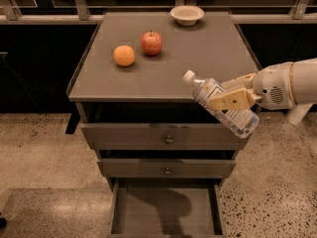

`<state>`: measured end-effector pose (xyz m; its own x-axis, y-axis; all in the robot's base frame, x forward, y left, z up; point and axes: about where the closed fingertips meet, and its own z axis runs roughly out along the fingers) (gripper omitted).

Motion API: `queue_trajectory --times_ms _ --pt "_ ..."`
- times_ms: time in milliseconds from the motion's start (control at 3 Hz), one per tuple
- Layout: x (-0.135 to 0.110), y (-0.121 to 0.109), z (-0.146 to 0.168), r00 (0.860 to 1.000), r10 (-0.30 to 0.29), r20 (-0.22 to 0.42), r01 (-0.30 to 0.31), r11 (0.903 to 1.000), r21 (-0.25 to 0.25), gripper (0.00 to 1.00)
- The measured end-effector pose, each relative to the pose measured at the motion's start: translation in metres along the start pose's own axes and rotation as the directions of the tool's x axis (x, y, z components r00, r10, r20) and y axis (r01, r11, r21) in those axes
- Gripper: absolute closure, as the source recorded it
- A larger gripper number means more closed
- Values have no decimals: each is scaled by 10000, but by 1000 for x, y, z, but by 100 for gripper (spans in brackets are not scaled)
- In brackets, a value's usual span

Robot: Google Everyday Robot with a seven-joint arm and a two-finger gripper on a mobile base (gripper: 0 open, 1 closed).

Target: Pick blue plastic bottle from bottom drawer and place on counter

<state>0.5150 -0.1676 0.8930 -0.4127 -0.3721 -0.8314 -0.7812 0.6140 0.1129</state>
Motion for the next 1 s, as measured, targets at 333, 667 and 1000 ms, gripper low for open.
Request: queue_trajectory --times_ms 333,667,1000 --pt "0 0 0 10000 0 2 0 10000 -1 100" --pt "3 1 3 9990 16 451 -12 10000 -93 100" --pt "0 -18 -1 9954 -113 952 136 9996 -229 100"
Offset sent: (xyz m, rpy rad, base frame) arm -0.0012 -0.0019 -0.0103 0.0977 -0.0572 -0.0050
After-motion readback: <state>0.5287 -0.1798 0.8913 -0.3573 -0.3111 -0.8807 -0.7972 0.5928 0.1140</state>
